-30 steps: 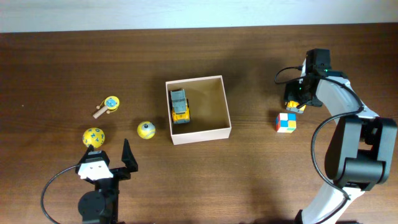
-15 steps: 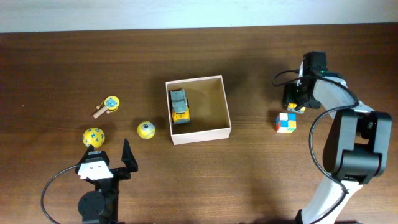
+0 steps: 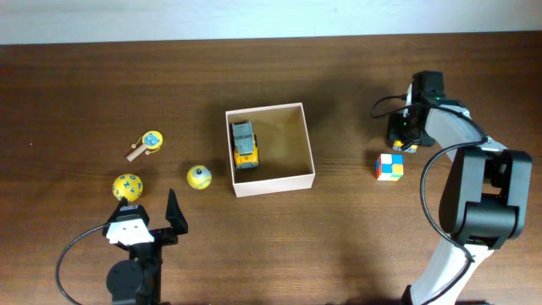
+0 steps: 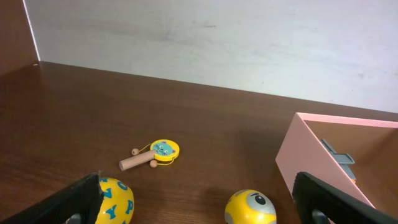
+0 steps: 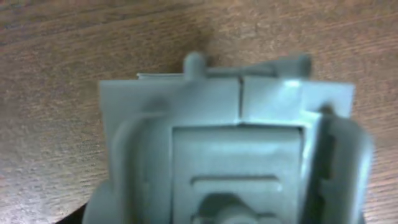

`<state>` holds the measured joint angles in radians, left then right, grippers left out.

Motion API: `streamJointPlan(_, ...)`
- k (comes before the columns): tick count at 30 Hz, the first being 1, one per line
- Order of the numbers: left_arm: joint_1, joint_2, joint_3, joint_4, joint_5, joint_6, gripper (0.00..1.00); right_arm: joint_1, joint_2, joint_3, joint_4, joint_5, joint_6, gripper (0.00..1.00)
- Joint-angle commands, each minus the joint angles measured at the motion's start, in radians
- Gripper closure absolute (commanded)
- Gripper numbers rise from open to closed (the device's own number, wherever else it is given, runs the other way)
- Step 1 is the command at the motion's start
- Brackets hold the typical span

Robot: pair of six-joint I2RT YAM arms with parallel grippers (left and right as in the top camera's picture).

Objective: Pack container
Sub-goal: 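Align and close the right gripper on the second truck's grey body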

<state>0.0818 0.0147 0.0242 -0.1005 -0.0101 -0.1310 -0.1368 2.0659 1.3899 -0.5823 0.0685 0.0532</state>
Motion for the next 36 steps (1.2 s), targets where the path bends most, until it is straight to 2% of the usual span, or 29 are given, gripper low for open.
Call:
streamJointPlan(1, 0.006, -0.008, -0.007, 0.003, 0.014, 0.016, 0.01, -0.003, 0.011, -0.006, 0.017, 0.019, 0.002, 0.28)
streamJointPlan(9, 0.006, -0.008, -0.007, 0.003, 0.014, 0.016, 0.01, -0.003, 0.011, -0.006, 0.033, 0.019, -0.006, 0.28)
streamJointPlan(16, 0.006, -0.008, -0.007, 0.003, 0.014, 0.016, 0.01, -0.015, 0.011, -0.006, 0.048, 0.019, -0.013, 0.33)
streamJointPlan(23, 0.006, -0.008, -0.007, 0.003, 0.014, 0.016, 0.01, -0.034, 0.011, -0.006, 0.046, 0.018, -0.016, 0.45)
streamJointPlan(33, 0.006, -0.008, -0.007, 0.003, 0.014, 0.016, 0.01, -0.034, 0.009, 0.007, 0.031, 0.010, -0.016, 0.48)
streamJointPlan(36, 0.006, -0.008, -0.007, 0.003, 0.014, 0.016, 0.01, -0.034, 0.005, 0.057, -0.022, -0.012, -0.016, 0.48)
